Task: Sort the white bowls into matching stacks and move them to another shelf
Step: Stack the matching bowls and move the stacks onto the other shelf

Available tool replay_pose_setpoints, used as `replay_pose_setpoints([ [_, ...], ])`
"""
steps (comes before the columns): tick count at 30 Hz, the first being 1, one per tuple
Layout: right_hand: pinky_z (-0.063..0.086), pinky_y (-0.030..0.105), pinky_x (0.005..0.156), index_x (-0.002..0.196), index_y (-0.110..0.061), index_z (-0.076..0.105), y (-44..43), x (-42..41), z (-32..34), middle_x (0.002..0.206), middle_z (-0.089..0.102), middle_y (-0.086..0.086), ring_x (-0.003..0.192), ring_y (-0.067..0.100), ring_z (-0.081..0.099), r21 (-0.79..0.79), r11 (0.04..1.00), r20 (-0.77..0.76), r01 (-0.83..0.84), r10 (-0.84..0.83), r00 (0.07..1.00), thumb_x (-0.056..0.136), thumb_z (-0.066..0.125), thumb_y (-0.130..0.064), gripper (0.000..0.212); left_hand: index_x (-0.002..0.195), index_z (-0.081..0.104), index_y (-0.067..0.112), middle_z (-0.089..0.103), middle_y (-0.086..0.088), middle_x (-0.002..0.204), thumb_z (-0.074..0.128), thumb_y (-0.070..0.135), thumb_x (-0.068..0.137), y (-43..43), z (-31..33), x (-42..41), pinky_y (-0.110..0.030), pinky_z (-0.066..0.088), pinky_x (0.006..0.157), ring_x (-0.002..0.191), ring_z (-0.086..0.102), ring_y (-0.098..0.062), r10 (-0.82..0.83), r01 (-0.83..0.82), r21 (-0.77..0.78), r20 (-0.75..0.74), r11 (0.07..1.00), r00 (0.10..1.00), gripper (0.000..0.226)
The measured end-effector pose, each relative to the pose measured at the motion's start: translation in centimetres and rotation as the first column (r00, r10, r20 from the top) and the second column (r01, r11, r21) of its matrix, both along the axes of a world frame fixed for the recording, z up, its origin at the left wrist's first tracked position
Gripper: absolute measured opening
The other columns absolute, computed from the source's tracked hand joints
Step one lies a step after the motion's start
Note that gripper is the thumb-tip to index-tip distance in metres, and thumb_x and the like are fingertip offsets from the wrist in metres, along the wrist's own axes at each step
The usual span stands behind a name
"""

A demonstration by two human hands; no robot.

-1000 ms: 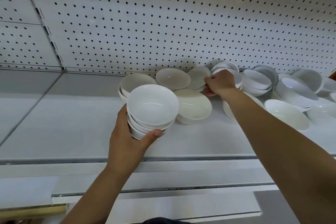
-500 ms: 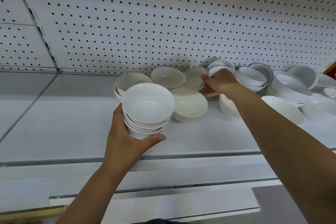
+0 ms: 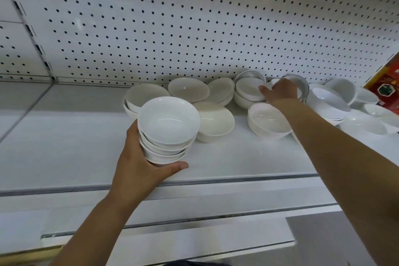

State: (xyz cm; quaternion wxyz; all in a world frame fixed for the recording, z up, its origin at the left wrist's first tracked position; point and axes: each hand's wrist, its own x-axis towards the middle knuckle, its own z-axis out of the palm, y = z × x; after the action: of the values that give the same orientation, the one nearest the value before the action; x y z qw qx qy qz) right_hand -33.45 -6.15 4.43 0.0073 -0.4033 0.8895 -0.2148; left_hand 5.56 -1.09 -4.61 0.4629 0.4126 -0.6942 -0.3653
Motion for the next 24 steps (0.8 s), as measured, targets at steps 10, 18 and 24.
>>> replay_pose_setpoints([
  [10,0.037,0.024,0.044,0.05,-0.009,0.054,0.2,-0.4,0.6,0.031,0.05,-0.005,0.039,0.014,0.046,0.039,0.993,0.276,0.112,-0.118,0.954,0.085,0.049,-0.004,0.036,0.141,0.026,0.051,0.046,0.036,0.132,0.094,0.054,0.041,0.1,-0.1,-0.1,-0.025,0.045,0.101,0.122,0.05,0.0,0.022,-0.021,-0.013,0.01,1.0,1.0,0.121],
  [18,0.047,0.025,0.053,0.089,-0.001,0.067,0.6,1.1,0.6,0.067,0.069,0.006,0.049,0.016,0.052,-0.222,0.961,0.523,0.163,-0.024,0.852,0.099,0.06,-0.034,0.035,0.139,0.029,0.053,0.043,0.046,0.129,0.094,0.052,0.043,0.2,0.1,0.0,-0.008,0.041,0.094,0.118,0.051,0.009,0.014,-0.014,-0.006,-0.011,1.0,1.0,0.116],
  [24,0.054,0.027,0.057,0.116,-0.004,0.062,5.9,10.7,-0.5,0.082,0.073,0.013,0.059,0.017,0.062,-0.552,0.834,0.62,-0.023,0.429,0.657,0.099,0.065,-0.032,0.033,0.131,0.03,0.063,0.046,0.051,0.125,0.096,0.046,0.044,0.5,0.4,0.3,0.005,0.039,0.087,0.117,0.048,0.023,-0.031,0.034,0.056,-0.053,0.998,0.998,0.11],
])
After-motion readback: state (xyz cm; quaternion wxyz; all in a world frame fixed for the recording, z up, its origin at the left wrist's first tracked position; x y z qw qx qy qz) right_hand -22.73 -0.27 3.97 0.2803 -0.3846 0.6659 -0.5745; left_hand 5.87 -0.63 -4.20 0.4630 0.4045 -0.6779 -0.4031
